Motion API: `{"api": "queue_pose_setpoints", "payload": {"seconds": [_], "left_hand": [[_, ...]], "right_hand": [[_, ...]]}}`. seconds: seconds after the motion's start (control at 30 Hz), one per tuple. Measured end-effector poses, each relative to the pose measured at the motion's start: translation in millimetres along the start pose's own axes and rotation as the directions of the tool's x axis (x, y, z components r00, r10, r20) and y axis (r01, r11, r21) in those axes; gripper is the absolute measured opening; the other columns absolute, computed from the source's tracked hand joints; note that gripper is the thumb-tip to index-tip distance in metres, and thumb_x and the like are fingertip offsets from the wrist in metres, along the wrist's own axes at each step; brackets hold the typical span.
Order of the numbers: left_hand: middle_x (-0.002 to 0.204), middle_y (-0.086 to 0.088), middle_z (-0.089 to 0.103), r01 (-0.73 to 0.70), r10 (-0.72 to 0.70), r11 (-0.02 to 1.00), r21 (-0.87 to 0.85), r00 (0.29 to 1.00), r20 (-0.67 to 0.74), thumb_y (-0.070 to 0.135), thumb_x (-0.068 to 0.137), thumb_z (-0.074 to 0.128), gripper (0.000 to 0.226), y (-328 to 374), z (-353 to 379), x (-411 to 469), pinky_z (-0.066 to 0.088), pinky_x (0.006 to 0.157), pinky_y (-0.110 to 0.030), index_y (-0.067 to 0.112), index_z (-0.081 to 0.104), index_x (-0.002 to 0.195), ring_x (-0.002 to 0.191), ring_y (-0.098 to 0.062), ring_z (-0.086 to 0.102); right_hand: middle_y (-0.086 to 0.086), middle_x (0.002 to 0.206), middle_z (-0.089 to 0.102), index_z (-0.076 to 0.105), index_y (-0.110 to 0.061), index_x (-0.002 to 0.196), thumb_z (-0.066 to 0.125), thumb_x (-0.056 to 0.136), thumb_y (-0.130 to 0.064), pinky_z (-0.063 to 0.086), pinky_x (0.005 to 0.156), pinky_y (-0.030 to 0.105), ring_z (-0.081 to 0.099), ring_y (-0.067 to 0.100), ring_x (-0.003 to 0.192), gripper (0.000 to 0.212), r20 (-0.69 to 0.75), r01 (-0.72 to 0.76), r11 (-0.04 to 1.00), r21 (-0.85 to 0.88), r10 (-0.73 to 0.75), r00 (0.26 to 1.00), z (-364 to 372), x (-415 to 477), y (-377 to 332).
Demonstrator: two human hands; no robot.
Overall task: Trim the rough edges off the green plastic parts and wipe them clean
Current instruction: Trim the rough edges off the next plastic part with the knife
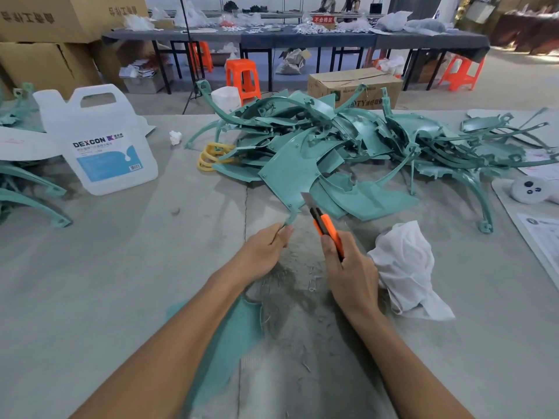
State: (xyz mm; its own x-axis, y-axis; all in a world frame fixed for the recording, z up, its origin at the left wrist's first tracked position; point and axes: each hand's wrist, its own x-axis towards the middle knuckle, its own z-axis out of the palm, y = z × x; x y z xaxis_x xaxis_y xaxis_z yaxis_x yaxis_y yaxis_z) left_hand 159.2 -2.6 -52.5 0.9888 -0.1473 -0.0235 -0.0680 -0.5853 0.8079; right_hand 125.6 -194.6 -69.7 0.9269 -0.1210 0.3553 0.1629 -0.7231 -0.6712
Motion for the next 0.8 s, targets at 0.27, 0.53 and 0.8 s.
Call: {"api": "queue_pose_setpoints", "payload": {"seconds": [0.27, 0.53, 0.8], "left_hand": [[0.166, -0.002, 0.008, 0.126, -0.041, 0.925, 0.357, 0.971, -0.236, 0.082, 0.083, 0.043, 0.107, 2, -27, -71, 0.013, 0.121, -0.044, 0.029, -0.015, 0.156, 0.15, -0.021, 0.009], [0.157, 0.012, 0.005, 0.272, -0.21, 0.8, 0.535, 0.962, -0.174, 0.102, 0.054, 0.032, 0.113, -25, -8, -194, 0.008, 0.117, -0.035, 0.044, 0.017, 0.15, 0.146, -0.008, -0.003], [0.166, -0.002, 0.003, 0.213, -0.183, 0.849, 0.484, 0.977, -0.108, 0.101, 0.06, 0.035, 0.116, -52, -53, -119, 0.006, 0.125, -0.04, 0.037, 0.028, 0.156, 0.152, -0.016, -0.006]], "right_hand": [[-0.006, 0.068, 0.056, 0.049, -0.035, 0.095, 0.045, 0.104, -0.051, 0.035, 0.053, 0.032, 0.055, 0.011, 0.061, 0.019, -0.024, -0.049, 0.988, 0.144, 0.053, 0.998, -5, -1, 4], [-0.004, 0.066, 0.054, 0.05, -0.031, 0.091, 0.046, 0.103, -0.054, 0.037, 0.051, 0.033, 0.051, 0.013, 0.056, 0.026, -0.017, -0.026, 0.978, 0.209, 0.03, 0.999, -8, -6, -3], [-0.007, 0.057, 0.056, 0.054, -0.034, 0.093, 0.036, 0.091, -0.071, 0.04, 0.049, 0.031, 0.057, 0.01, 0.052, 0.041, 0.196, 0.233, 0.972, -0.015, -0.225, 0.954, -30, -27, 4]]}}
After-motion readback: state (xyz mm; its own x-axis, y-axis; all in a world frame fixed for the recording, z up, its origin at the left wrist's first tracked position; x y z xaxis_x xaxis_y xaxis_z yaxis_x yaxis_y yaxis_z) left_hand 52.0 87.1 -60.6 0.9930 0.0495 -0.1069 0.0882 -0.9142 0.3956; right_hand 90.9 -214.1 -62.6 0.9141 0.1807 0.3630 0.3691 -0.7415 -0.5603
